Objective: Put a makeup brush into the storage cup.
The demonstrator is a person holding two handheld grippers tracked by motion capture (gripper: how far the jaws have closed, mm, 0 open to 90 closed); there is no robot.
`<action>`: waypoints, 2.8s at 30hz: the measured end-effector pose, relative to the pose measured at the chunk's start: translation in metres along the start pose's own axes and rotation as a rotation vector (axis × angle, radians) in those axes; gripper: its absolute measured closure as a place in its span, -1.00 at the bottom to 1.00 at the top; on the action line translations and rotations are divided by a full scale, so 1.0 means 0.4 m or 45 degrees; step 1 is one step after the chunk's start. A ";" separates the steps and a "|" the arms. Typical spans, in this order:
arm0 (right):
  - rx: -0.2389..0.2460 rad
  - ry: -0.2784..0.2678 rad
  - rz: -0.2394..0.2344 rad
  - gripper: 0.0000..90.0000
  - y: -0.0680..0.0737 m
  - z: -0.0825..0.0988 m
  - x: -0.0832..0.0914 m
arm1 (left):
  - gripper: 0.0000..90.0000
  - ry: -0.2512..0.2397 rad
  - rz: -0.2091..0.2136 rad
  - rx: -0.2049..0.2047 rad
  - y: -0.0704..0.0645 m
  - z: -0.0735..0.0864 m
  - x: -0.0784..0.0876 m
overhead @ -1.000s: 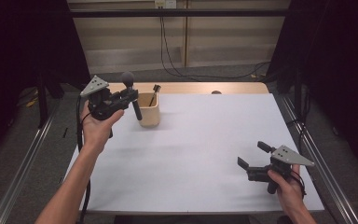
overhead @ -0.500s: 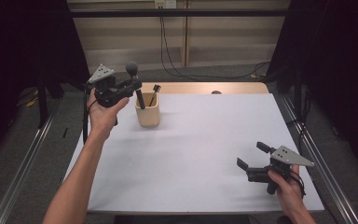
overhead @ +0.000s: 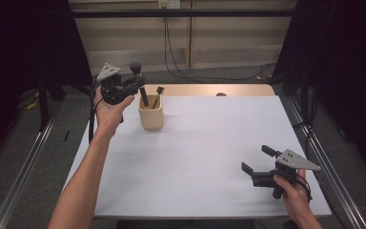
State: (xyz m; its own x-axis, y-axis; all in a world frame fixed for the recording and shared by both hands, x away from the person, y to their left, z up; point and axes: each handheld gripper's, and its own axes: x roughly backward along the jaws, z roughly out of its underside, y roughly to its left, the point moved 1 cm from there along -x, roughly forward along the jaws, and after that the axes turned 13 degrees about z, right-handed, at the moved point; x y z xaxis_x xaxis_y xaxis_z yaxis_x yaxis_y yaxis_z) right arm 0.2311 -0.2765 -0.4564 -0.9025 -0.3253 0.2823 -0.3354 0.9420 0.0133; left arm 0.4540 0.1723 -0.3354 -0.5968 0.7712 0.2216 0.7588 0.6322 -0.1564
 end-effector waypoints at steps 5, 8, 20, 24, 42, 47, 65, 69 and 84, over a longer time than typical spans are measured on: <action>-0.001 0.002 -0.003 -1.00 0.001 0.000 0.001 | 0.58 0.029 -0.024 0.012 0.017 0.012 -0.018; 0.004 0.003 -0.005 -1.00 0.000 0.000 -0.001 | 0.58 0.030 -0.029 0.019 0.021 0.019 -0.028; 0.011 0.011 -0.005 -1.00 0.000 0.002 -0.003 | 0.58 0.050 -0.032 0.037 0.035 0.052 -0.059; 0.017 0.009 -0.006 -1.00 0.000 0.002 -0.002 | 0.57 0.058 -0.029 0.042 0.035 0.064 -0.063; 0.016 0.017 0.001 -1.00 -0.002 0.003 -0.004 | 0.57 0.098 -0.051 0.064 0.051 0.121 -0.059; 0.019 0.013 0.005 -1.00 -0.002 0.003 -0.004 | 0.57 0.111 -0.050 0.066 0.052 0.132 -0.061; 0.021 0.017 0.005 -1.00 0.000 0.003 -0.005 | 0.57 0.145 -0.031 0.051 0.034 0.159 -0.076; 0.024 0.014 0.001 -1.00 0.000 0.003 -0.005 | 0.57 0.163 -0.024 0.053 0.030 0.165 -0.081; 0.016 0.013 -0.004 -1.00 0.001 0.002 -0.005 | 0.22 0.152 -0.074 0.076 0.029 0.174 -0.086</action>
State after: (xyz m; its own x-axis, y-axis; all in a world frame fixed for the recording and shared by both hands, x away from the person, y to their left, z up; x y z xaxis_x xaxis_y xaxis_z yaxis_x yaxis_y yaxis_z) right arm 0.2325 -0.2754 -0.4578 -0.8988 -0.3272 0.2918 -0.3415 0.9399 0.0020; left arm 0.4652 0.1581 -0.4117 -0.6014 0.7211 0.3439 0.7051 0.6815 -0.1960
